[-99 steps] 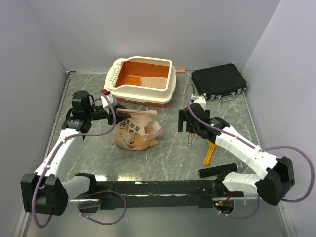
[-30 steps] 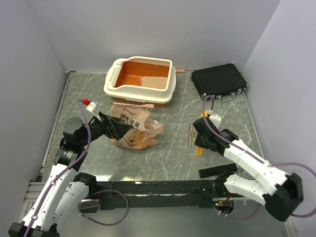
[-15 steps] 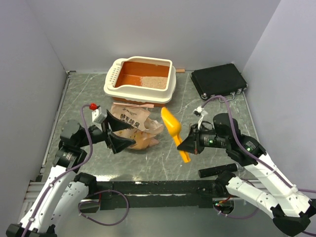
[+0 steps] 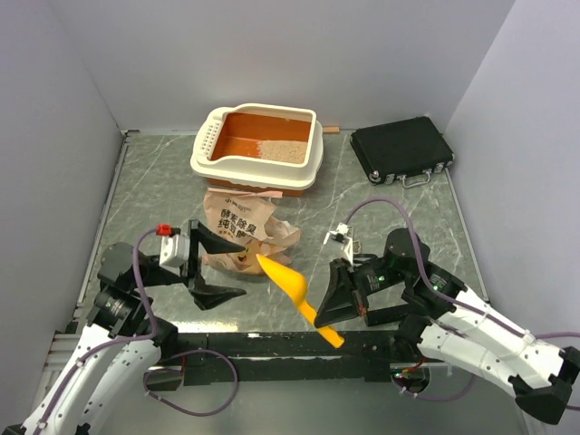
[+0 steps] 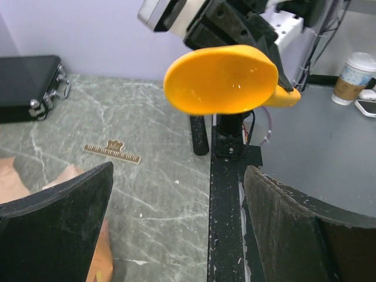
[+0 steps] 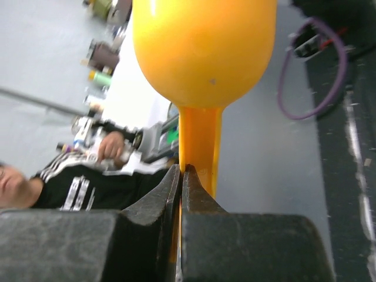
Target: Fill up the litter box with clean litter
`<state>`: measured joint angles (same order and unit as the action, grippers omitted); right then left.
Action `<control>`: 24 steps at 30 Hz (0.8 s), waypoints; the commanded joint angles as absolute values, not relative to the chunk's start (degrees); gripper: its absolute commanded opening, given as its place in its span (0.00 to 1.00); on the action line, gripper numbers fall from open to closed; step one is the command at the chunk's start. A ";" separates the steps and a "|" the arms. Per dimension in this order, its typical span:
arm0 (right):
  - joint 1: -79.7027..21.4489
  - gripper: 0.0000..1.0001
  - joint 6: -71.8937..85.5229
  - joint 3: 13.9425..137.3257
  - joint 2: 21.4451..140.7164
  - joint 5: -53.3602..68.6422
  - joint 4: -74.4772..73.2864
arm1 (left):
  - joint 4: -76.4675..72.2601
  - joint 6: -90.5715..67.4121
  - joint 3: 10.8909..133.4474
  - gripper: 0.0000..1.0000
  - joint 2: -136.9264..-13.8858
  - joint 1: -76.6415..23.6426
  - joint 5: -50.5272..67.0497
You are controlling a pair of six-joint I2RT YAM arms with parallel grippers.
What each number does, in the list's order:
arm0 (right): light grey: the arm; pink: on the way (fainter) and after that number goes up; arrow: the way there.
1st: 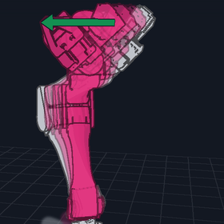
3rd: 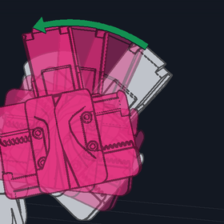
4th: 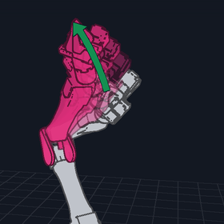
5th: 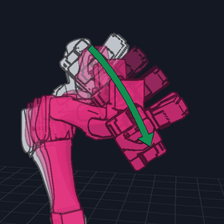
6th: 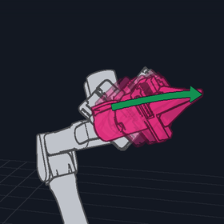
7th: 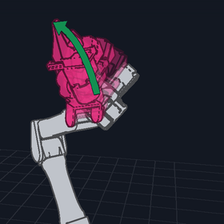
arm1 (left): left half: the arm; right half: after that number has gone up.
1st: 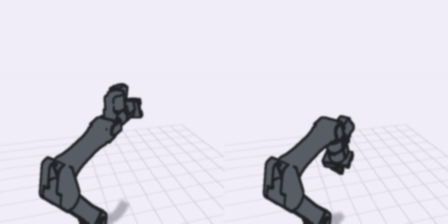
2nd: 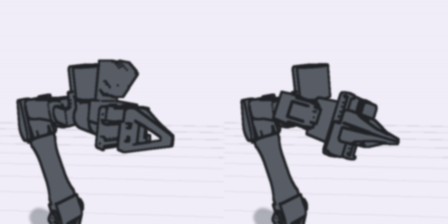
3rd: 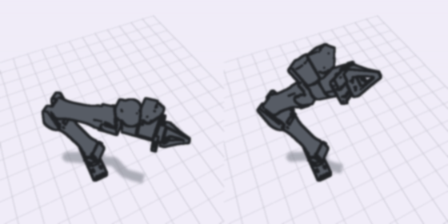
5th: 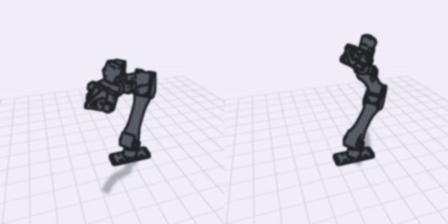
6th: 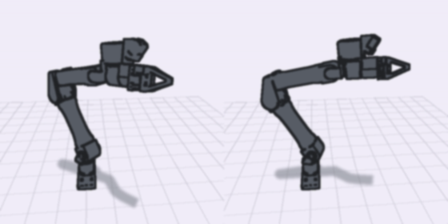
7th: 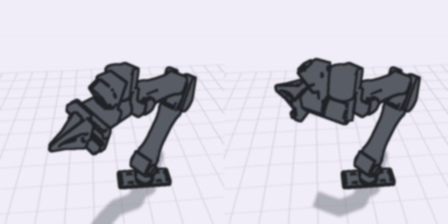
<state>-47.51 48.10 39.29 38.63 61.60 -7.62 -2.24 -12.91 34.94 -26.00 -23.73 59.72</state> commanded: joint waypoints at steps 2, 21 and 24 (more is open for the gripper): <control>-51.85 0.00 48.87 43.50 43.05 63.37 -1.68 | -3.17 -10.02 35.24 0.97 -24.78 -25.31 61.52; -53.09 0.00 48.34 40.96 50.10 65.39 5.62 | -3.60 -10.81 37.44 0.97 -28.21 -25.84 67.23; -53.09 0.00 48.78 40.43 50.62 65.65 7.03 | -6.32 -12.82 36.74 0.98 -27.95 -25.84 68.29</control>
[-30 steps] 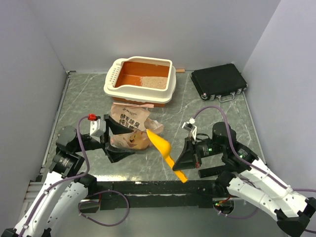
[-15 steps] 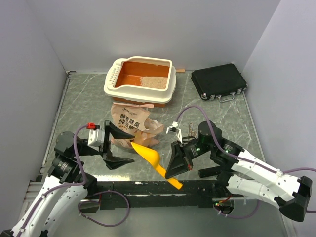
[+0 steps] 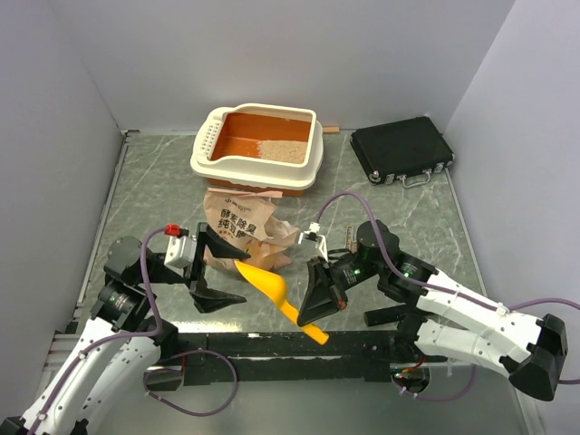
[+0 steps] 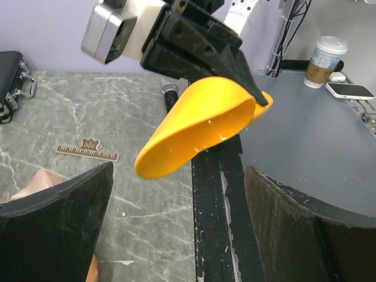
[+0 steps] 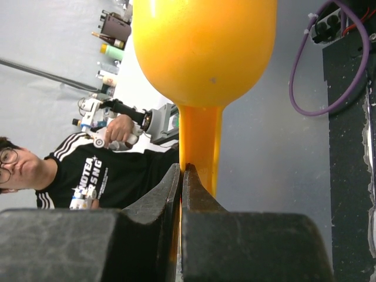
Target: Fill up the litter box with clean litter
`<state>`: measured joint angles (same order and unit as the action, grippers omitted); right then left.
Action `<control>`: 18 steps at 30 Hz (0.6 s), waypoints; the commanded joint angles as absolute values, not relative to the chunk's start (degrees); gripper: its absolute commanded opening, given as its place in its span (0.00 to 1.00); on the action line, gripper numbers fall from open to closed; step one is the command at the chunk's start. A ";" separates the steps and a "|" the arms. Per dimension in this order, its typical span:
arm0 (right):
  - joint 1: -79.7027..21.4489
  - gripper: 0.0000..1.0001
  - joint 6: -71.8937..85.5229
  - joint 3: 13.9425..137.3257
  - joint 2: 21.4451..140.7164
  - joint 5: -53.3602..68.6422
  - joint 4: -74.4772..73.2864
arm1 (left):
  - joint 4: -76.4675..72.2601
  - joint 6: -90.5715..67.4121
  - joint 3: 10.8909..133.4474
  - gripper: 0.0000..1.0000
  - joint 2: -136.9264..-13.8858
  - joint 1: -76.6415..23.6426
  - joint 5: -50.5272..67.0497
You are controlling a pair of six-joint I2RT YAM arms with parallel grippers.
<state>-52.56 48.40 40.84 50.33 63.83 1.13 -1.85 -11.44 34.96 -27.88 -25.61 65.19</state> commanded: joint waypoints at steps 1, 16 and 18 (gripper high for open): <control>-53.09 0.00 48.95 40.17 50.89 65.74 7.47 | -6.85 -12.92 36.56 0.99 -27.95 -25.84 68.03; -53.35 0.00 51.41 36.04 51.68 65.57 13.01 | -7.47 -12.92 36.91 0.78 -30.32 -25.84 68.29; -53.44 0.00 52.55 34.99 51.59 65.65 14.93 | -7.29 -12.75 37.00 0.72 -30.50 -25.75 68.47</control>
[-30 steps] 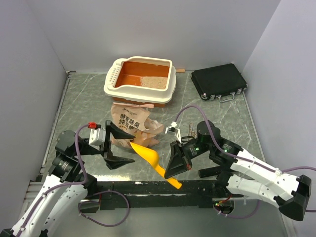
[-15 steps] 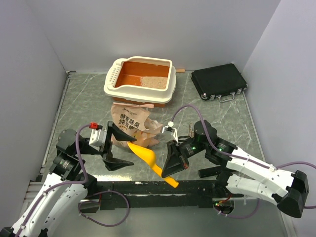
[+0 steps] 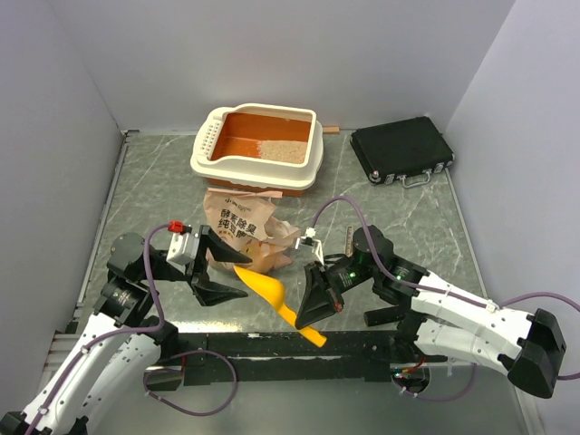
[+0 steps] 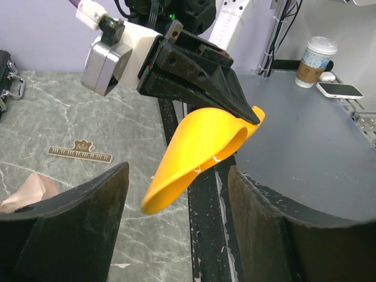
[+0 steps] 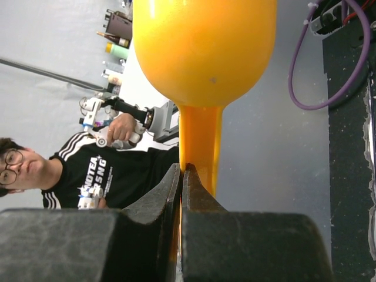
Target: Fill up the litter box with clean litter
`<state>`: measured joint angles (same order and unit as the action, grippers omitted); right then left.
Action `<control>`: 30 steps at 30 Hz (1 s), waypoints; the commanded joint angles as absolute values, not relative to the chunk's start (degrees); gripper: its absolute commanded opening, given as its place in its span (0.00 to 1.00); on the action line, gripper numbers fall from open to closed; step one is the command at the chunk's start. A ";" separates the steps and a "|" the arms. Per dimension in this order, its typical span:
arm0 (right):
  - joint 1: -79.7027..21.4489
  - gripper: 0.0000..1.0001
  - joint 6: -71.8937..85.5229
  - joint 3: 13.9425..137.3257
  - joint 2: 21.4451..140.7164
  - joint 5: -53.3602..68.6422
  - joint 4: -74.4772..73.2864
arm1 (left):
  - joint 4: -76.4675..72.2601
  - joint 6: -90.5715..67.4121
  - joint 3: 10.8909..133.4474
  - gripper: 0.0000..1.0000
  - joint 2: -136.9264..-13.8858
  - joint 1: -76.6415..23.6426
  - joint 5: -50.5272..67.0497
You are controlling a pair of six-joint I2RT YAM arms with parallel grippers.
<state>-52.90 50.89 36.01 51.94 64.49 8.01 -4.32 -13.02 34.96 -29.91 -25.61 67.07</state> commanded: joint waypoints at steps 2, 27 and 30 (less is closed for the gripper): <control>-53.53 0.00 53.35 34.46 51.42 65.57 15.73 | -7.82 -13.09 36.74 0.65 -30.59 -25.84 68.55; -55.81 0.70 27.18 53.59 48.69 42.95 -22.96 | 3.41 -8.26 40.25 0.01 -30.32 -25.84 59.96; -55.81 0.72 19.62 61.07 49.92 33.70 -32.65 | 4.22 -8.34 40.69 0.01 -30.67 -25.84 55.12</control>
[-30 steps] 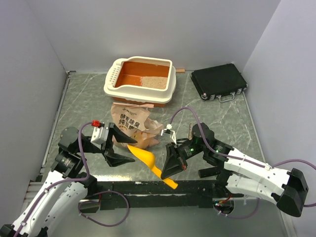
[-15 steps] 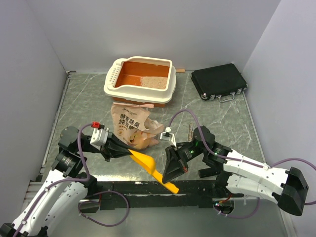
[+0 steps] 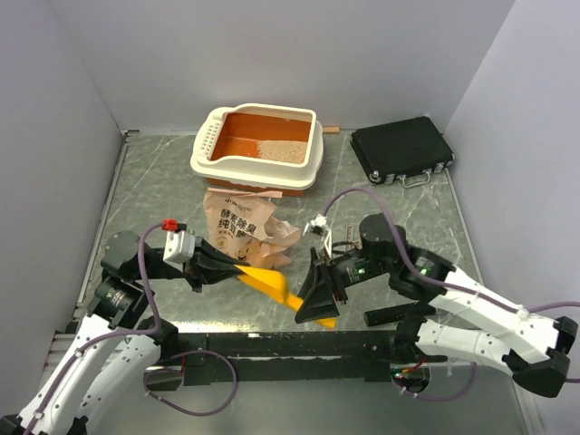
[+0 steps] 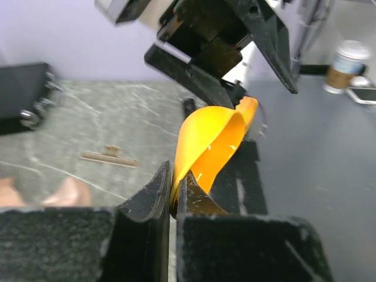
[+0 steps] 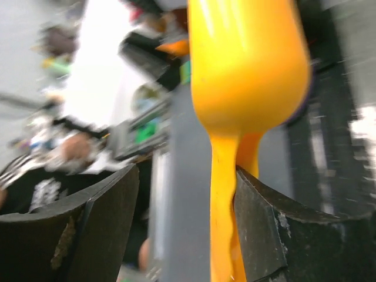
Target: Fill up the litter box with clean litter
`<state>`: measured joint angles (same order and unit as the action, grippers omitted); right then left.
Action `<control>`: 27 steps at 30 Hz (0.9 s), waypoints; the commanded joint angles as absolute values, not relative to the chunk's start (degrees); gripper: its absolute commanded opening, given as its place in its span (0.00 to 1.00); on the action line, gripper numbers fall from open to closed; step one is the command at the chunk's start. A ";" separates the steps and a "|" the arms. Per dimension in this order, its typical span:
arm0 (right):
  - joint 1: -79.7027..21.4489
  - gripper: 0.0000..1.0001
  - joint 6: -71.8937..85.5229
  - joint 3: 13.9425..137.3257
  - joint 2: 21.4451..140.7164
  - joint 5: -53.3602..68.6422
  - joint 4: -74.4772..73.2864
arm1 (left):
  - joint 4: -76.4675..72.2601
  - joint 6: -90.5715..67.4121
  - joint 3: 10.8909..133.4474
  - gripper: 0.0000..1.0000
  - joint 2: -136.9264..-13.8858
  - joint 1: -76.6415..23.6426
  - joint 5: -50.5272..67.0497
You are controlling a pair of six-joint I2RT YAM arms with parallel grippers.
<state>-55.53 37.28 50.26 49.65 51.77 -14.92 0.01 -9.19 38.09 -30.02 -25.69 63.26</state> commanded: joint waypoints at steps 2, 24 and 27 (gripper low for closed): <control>-55.81 0.73 14.43 64.49 50.80 25.42 -36.02 | 5.44 -9.05 41.48 0.01 -31.02 -25.84 52.39; -54.85 0.90 7.29 56.16 50.53 13.53 -1.34 | 26.18 -20.39 58.97 0.01 -34.28 -25.84 28.66; -49.25 0.91 12.19 55.37 52.47 19.21 6.90 | 27.41 -20.39 59.50 0.01 -33.23 -25.84 26.38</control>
<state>-54.87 6.42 54.02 50.52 13.08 -8.27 25.26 -18.28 56.84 -34.37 -25.74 31.73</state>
